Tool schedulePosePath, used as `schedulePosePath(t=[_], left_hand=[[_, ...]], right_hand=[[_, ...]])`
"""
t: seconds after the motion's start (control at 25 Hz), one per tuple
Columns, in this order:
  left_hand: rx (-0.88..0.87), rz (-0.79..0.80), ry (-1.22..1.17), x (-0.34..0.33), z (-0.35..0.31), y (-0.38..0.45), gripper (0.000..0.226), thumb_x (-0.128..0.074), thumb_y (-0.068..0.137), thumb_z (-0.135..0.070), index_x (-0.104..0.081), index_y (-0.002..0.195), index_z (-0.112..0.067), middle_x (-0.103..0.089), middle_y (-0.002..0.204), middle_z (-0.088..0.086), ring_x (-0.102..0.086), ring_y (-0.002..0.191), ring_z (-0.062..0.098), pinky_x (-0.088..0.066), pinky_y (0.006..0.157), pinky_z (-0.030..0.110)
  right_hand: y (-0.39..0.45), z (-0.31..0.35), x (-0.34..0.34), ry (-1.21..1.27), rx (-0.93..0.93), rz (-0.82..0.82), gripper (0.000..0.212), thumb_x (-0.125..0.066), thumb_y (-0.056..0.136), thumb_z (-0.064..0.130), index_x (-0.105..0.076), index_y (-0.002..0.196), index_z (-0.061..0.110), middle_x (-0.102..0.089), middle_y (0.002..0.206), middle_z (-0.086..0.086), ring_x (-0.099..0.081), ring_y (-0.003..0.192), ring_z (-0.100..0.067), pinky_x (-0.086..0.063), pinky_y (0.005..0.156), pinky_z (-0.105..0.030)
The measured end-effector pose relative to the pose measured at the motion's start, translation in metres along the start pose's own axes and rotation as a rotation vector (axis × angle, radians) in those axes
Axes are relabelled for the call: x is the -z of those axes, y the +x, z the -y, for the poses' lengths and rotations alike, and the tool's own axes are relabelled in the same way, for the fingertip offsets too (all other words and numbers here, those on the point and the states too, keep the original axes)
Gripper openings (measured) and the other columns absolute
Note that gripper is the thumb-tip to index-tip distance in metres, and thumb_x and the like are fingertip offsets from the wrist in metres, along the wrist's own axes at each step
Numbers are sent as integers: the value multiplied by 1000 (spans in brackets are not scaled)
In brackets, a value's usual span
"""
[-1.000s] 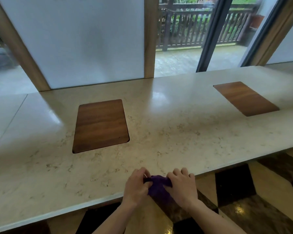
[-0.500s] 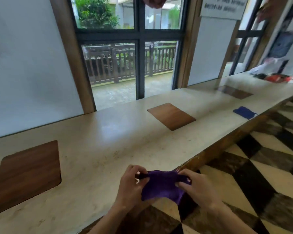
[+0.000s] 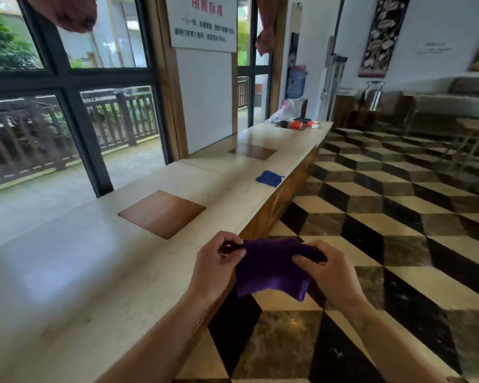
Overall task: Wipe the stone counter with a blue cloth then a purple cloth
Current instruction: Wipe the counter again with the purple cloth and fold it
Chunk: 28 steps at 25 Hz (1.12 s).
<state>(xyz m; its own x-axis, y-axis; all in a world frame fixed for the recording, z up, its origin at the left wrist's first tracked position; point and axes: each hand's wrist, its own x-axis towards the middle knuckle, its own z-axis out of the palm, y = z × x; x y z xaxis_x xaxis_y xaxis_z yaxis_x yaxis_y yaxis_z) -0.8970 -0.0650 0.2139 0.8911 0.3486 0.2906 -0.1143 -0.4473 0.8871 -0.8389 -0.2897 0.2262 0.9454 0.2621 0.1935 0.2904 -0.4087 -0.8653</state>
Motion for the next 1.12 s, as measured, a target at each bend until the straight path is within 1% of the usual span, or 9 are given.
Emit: schedulePosePath(t=[0.16,0.24,0.36,0.48,0.68,0.8,0.88,1.0,1.12], left_hand=[[-59,43,-56,-22,-9,39,31,-66,91,-6,-63,91,-37,-68,96,-13,-63,98,10,-57,84,33],[-78,57,-98,-24,-12,63,32,-65,92,-5,-63,91,-37,-68,96,-14,-62,96,7,-55,82,28],[-104,77,-172,-19,-7,103,32,-65,91,-4,-62,91,-36,-67,94,-16,-61,93,0,-50,79,20],[-128,96,-217,-11,0,144,31,-65,92,-4,-62,91,-35,-66,95,-15,-60,93,-3,-50,79,19],[-156,138,-262,-12,16,213,29,-66,91,-5,-63,92,-34,-67,94,-15,-61,93,-1,-52,80,17],[-168,153,-278,-22,25,249,29,-66,91,-5,-63,94,-34,-67,95,-18,-62,94,0,-53,78,16],[-185,169,-289,-34,30,275,29,-67,90,-4,-63,94,-32,-68,96,-15,-62,94,1,-54,79,18],[-181,192,-302,-62,36,311,26,-67,89,-3,-65,96,-28,-68,97,-12,-63,93,2,-54,79,18],[-179,195,-303,-100,41,352,27,-67,89,-3,-64,97,-29,-68,97,-12,-63,93,2,-53,78,19]], right_hand=[[18,-3,13,54,-42,-119,21,-71,91,21,-63,95,40,-71,88,13,-67,79,4,-55,60,-17],[33,-1,12,103,-64,-150,19,-70,92,21,-65,98,38,-73,90,9,-69,79,1,-59,65,-24],[66,5,0,132,-61,-191,17,-70,91,23,-67,103,34,-75,91,10,-71,82,-5,-62,74,-33],[104,11,-14,136,-52,-214,17,-70,91,23,-68,106,30,-75,95,7,-72,86,-8,-62,78,-39],[160,12,-31,144,-64,-277,16,-69,91,24,-68,106,30,-75,97,4,-72,88,-12,-61,82,-45],[192,6,-35,133,-76,-302,18,-69,91,25,-68,109,28,-75,99,4,-72,92,-14,-60,84,-46],[215,-5,-32,127,-85,-311,17,-69,92,24,-69,108,27,-75,98,5,-71,92,-12,-60,85,-44],[251,-25,-20,120,-94,-319,15,-69,92,22,-69,106,25,-75,97,5,-71,91,-10,-60,86,-41],[297,-53,0,112,-93,-329,15,-70,91,23,-70,106,24,-75,97,5,-70,93,-13,-59,87,-42]])
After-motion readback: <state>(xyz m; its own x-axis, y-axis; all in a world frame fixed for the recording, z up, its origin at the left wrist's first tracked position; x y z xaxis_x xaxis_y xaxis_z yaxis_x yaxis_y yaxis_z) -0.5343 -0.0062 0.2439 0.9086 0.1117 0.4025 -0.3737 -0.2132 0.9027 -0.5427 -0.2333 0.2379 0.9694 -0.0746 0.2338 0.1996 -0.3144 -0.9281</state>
